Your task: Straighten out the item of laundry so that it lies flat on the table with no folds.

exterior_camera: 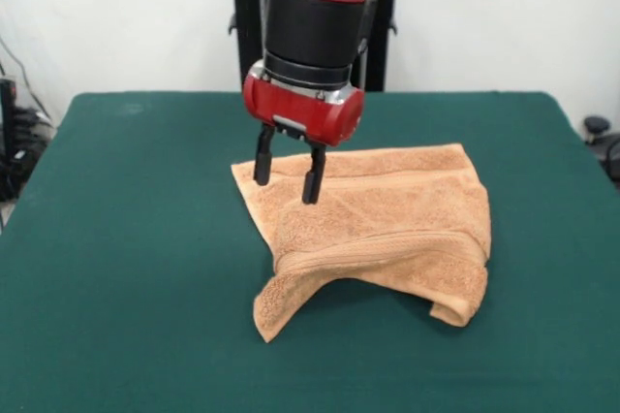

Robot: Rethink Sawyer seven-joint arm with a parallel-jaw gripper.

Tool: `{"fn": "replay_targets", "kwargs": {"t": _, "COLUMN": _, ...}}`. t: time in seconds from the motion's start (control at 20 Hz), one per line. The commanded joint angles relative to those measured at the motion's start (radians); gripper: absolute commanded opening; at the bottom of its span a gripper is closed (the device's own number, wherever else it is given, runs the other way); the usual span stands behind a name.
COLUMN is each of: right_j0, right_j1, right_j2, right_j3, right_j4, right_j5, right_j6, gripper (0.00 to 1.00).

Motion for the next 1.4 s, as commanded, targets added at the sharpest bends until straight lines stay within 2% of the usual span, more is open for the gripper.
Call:
{"fn": "replay_targets", "kwargs": {"t": 0.05, "right_j0": -0.138, "right_j1": -0.045, "right_j2": 0.194, "right_j3": 0.072, "right_j4": -0.035, "right_j5": 0.099, "right_j6": -0.232, "gripper": 1.0}}
{"fn": "replay_targets", "kwargs": {"t": 0.35, "right_j0": -0.146, "right_j1": -0.047, "right_j2": 0.215, "right_j3": 0.07, "right_j4": -0.06, "right_j5": 0.116, "right_j6": -0.198, "gripper": 1.0}}
{"fn": "replay_targets", "kwargs": {"t": 0.65, "right_j0": -0.131, "right_j1": -0.021, "right_j2": 0.213, "right_j3": 0.091, "right_j4": -0.078, "right_j5": 0.081, "right_j6": -0.144, "gripper": 1.0}}
{"fn": "replay_targets", "kwargs": {"t": 1.4, "right_j0": -0.054, "right_j1": 0.001, "right_j2": 0.178, "right_j3": 0.096, "right_j4": -0.057, "right_j5": 0.041, "right_j6": -0.046, "gripper": 1.0}}
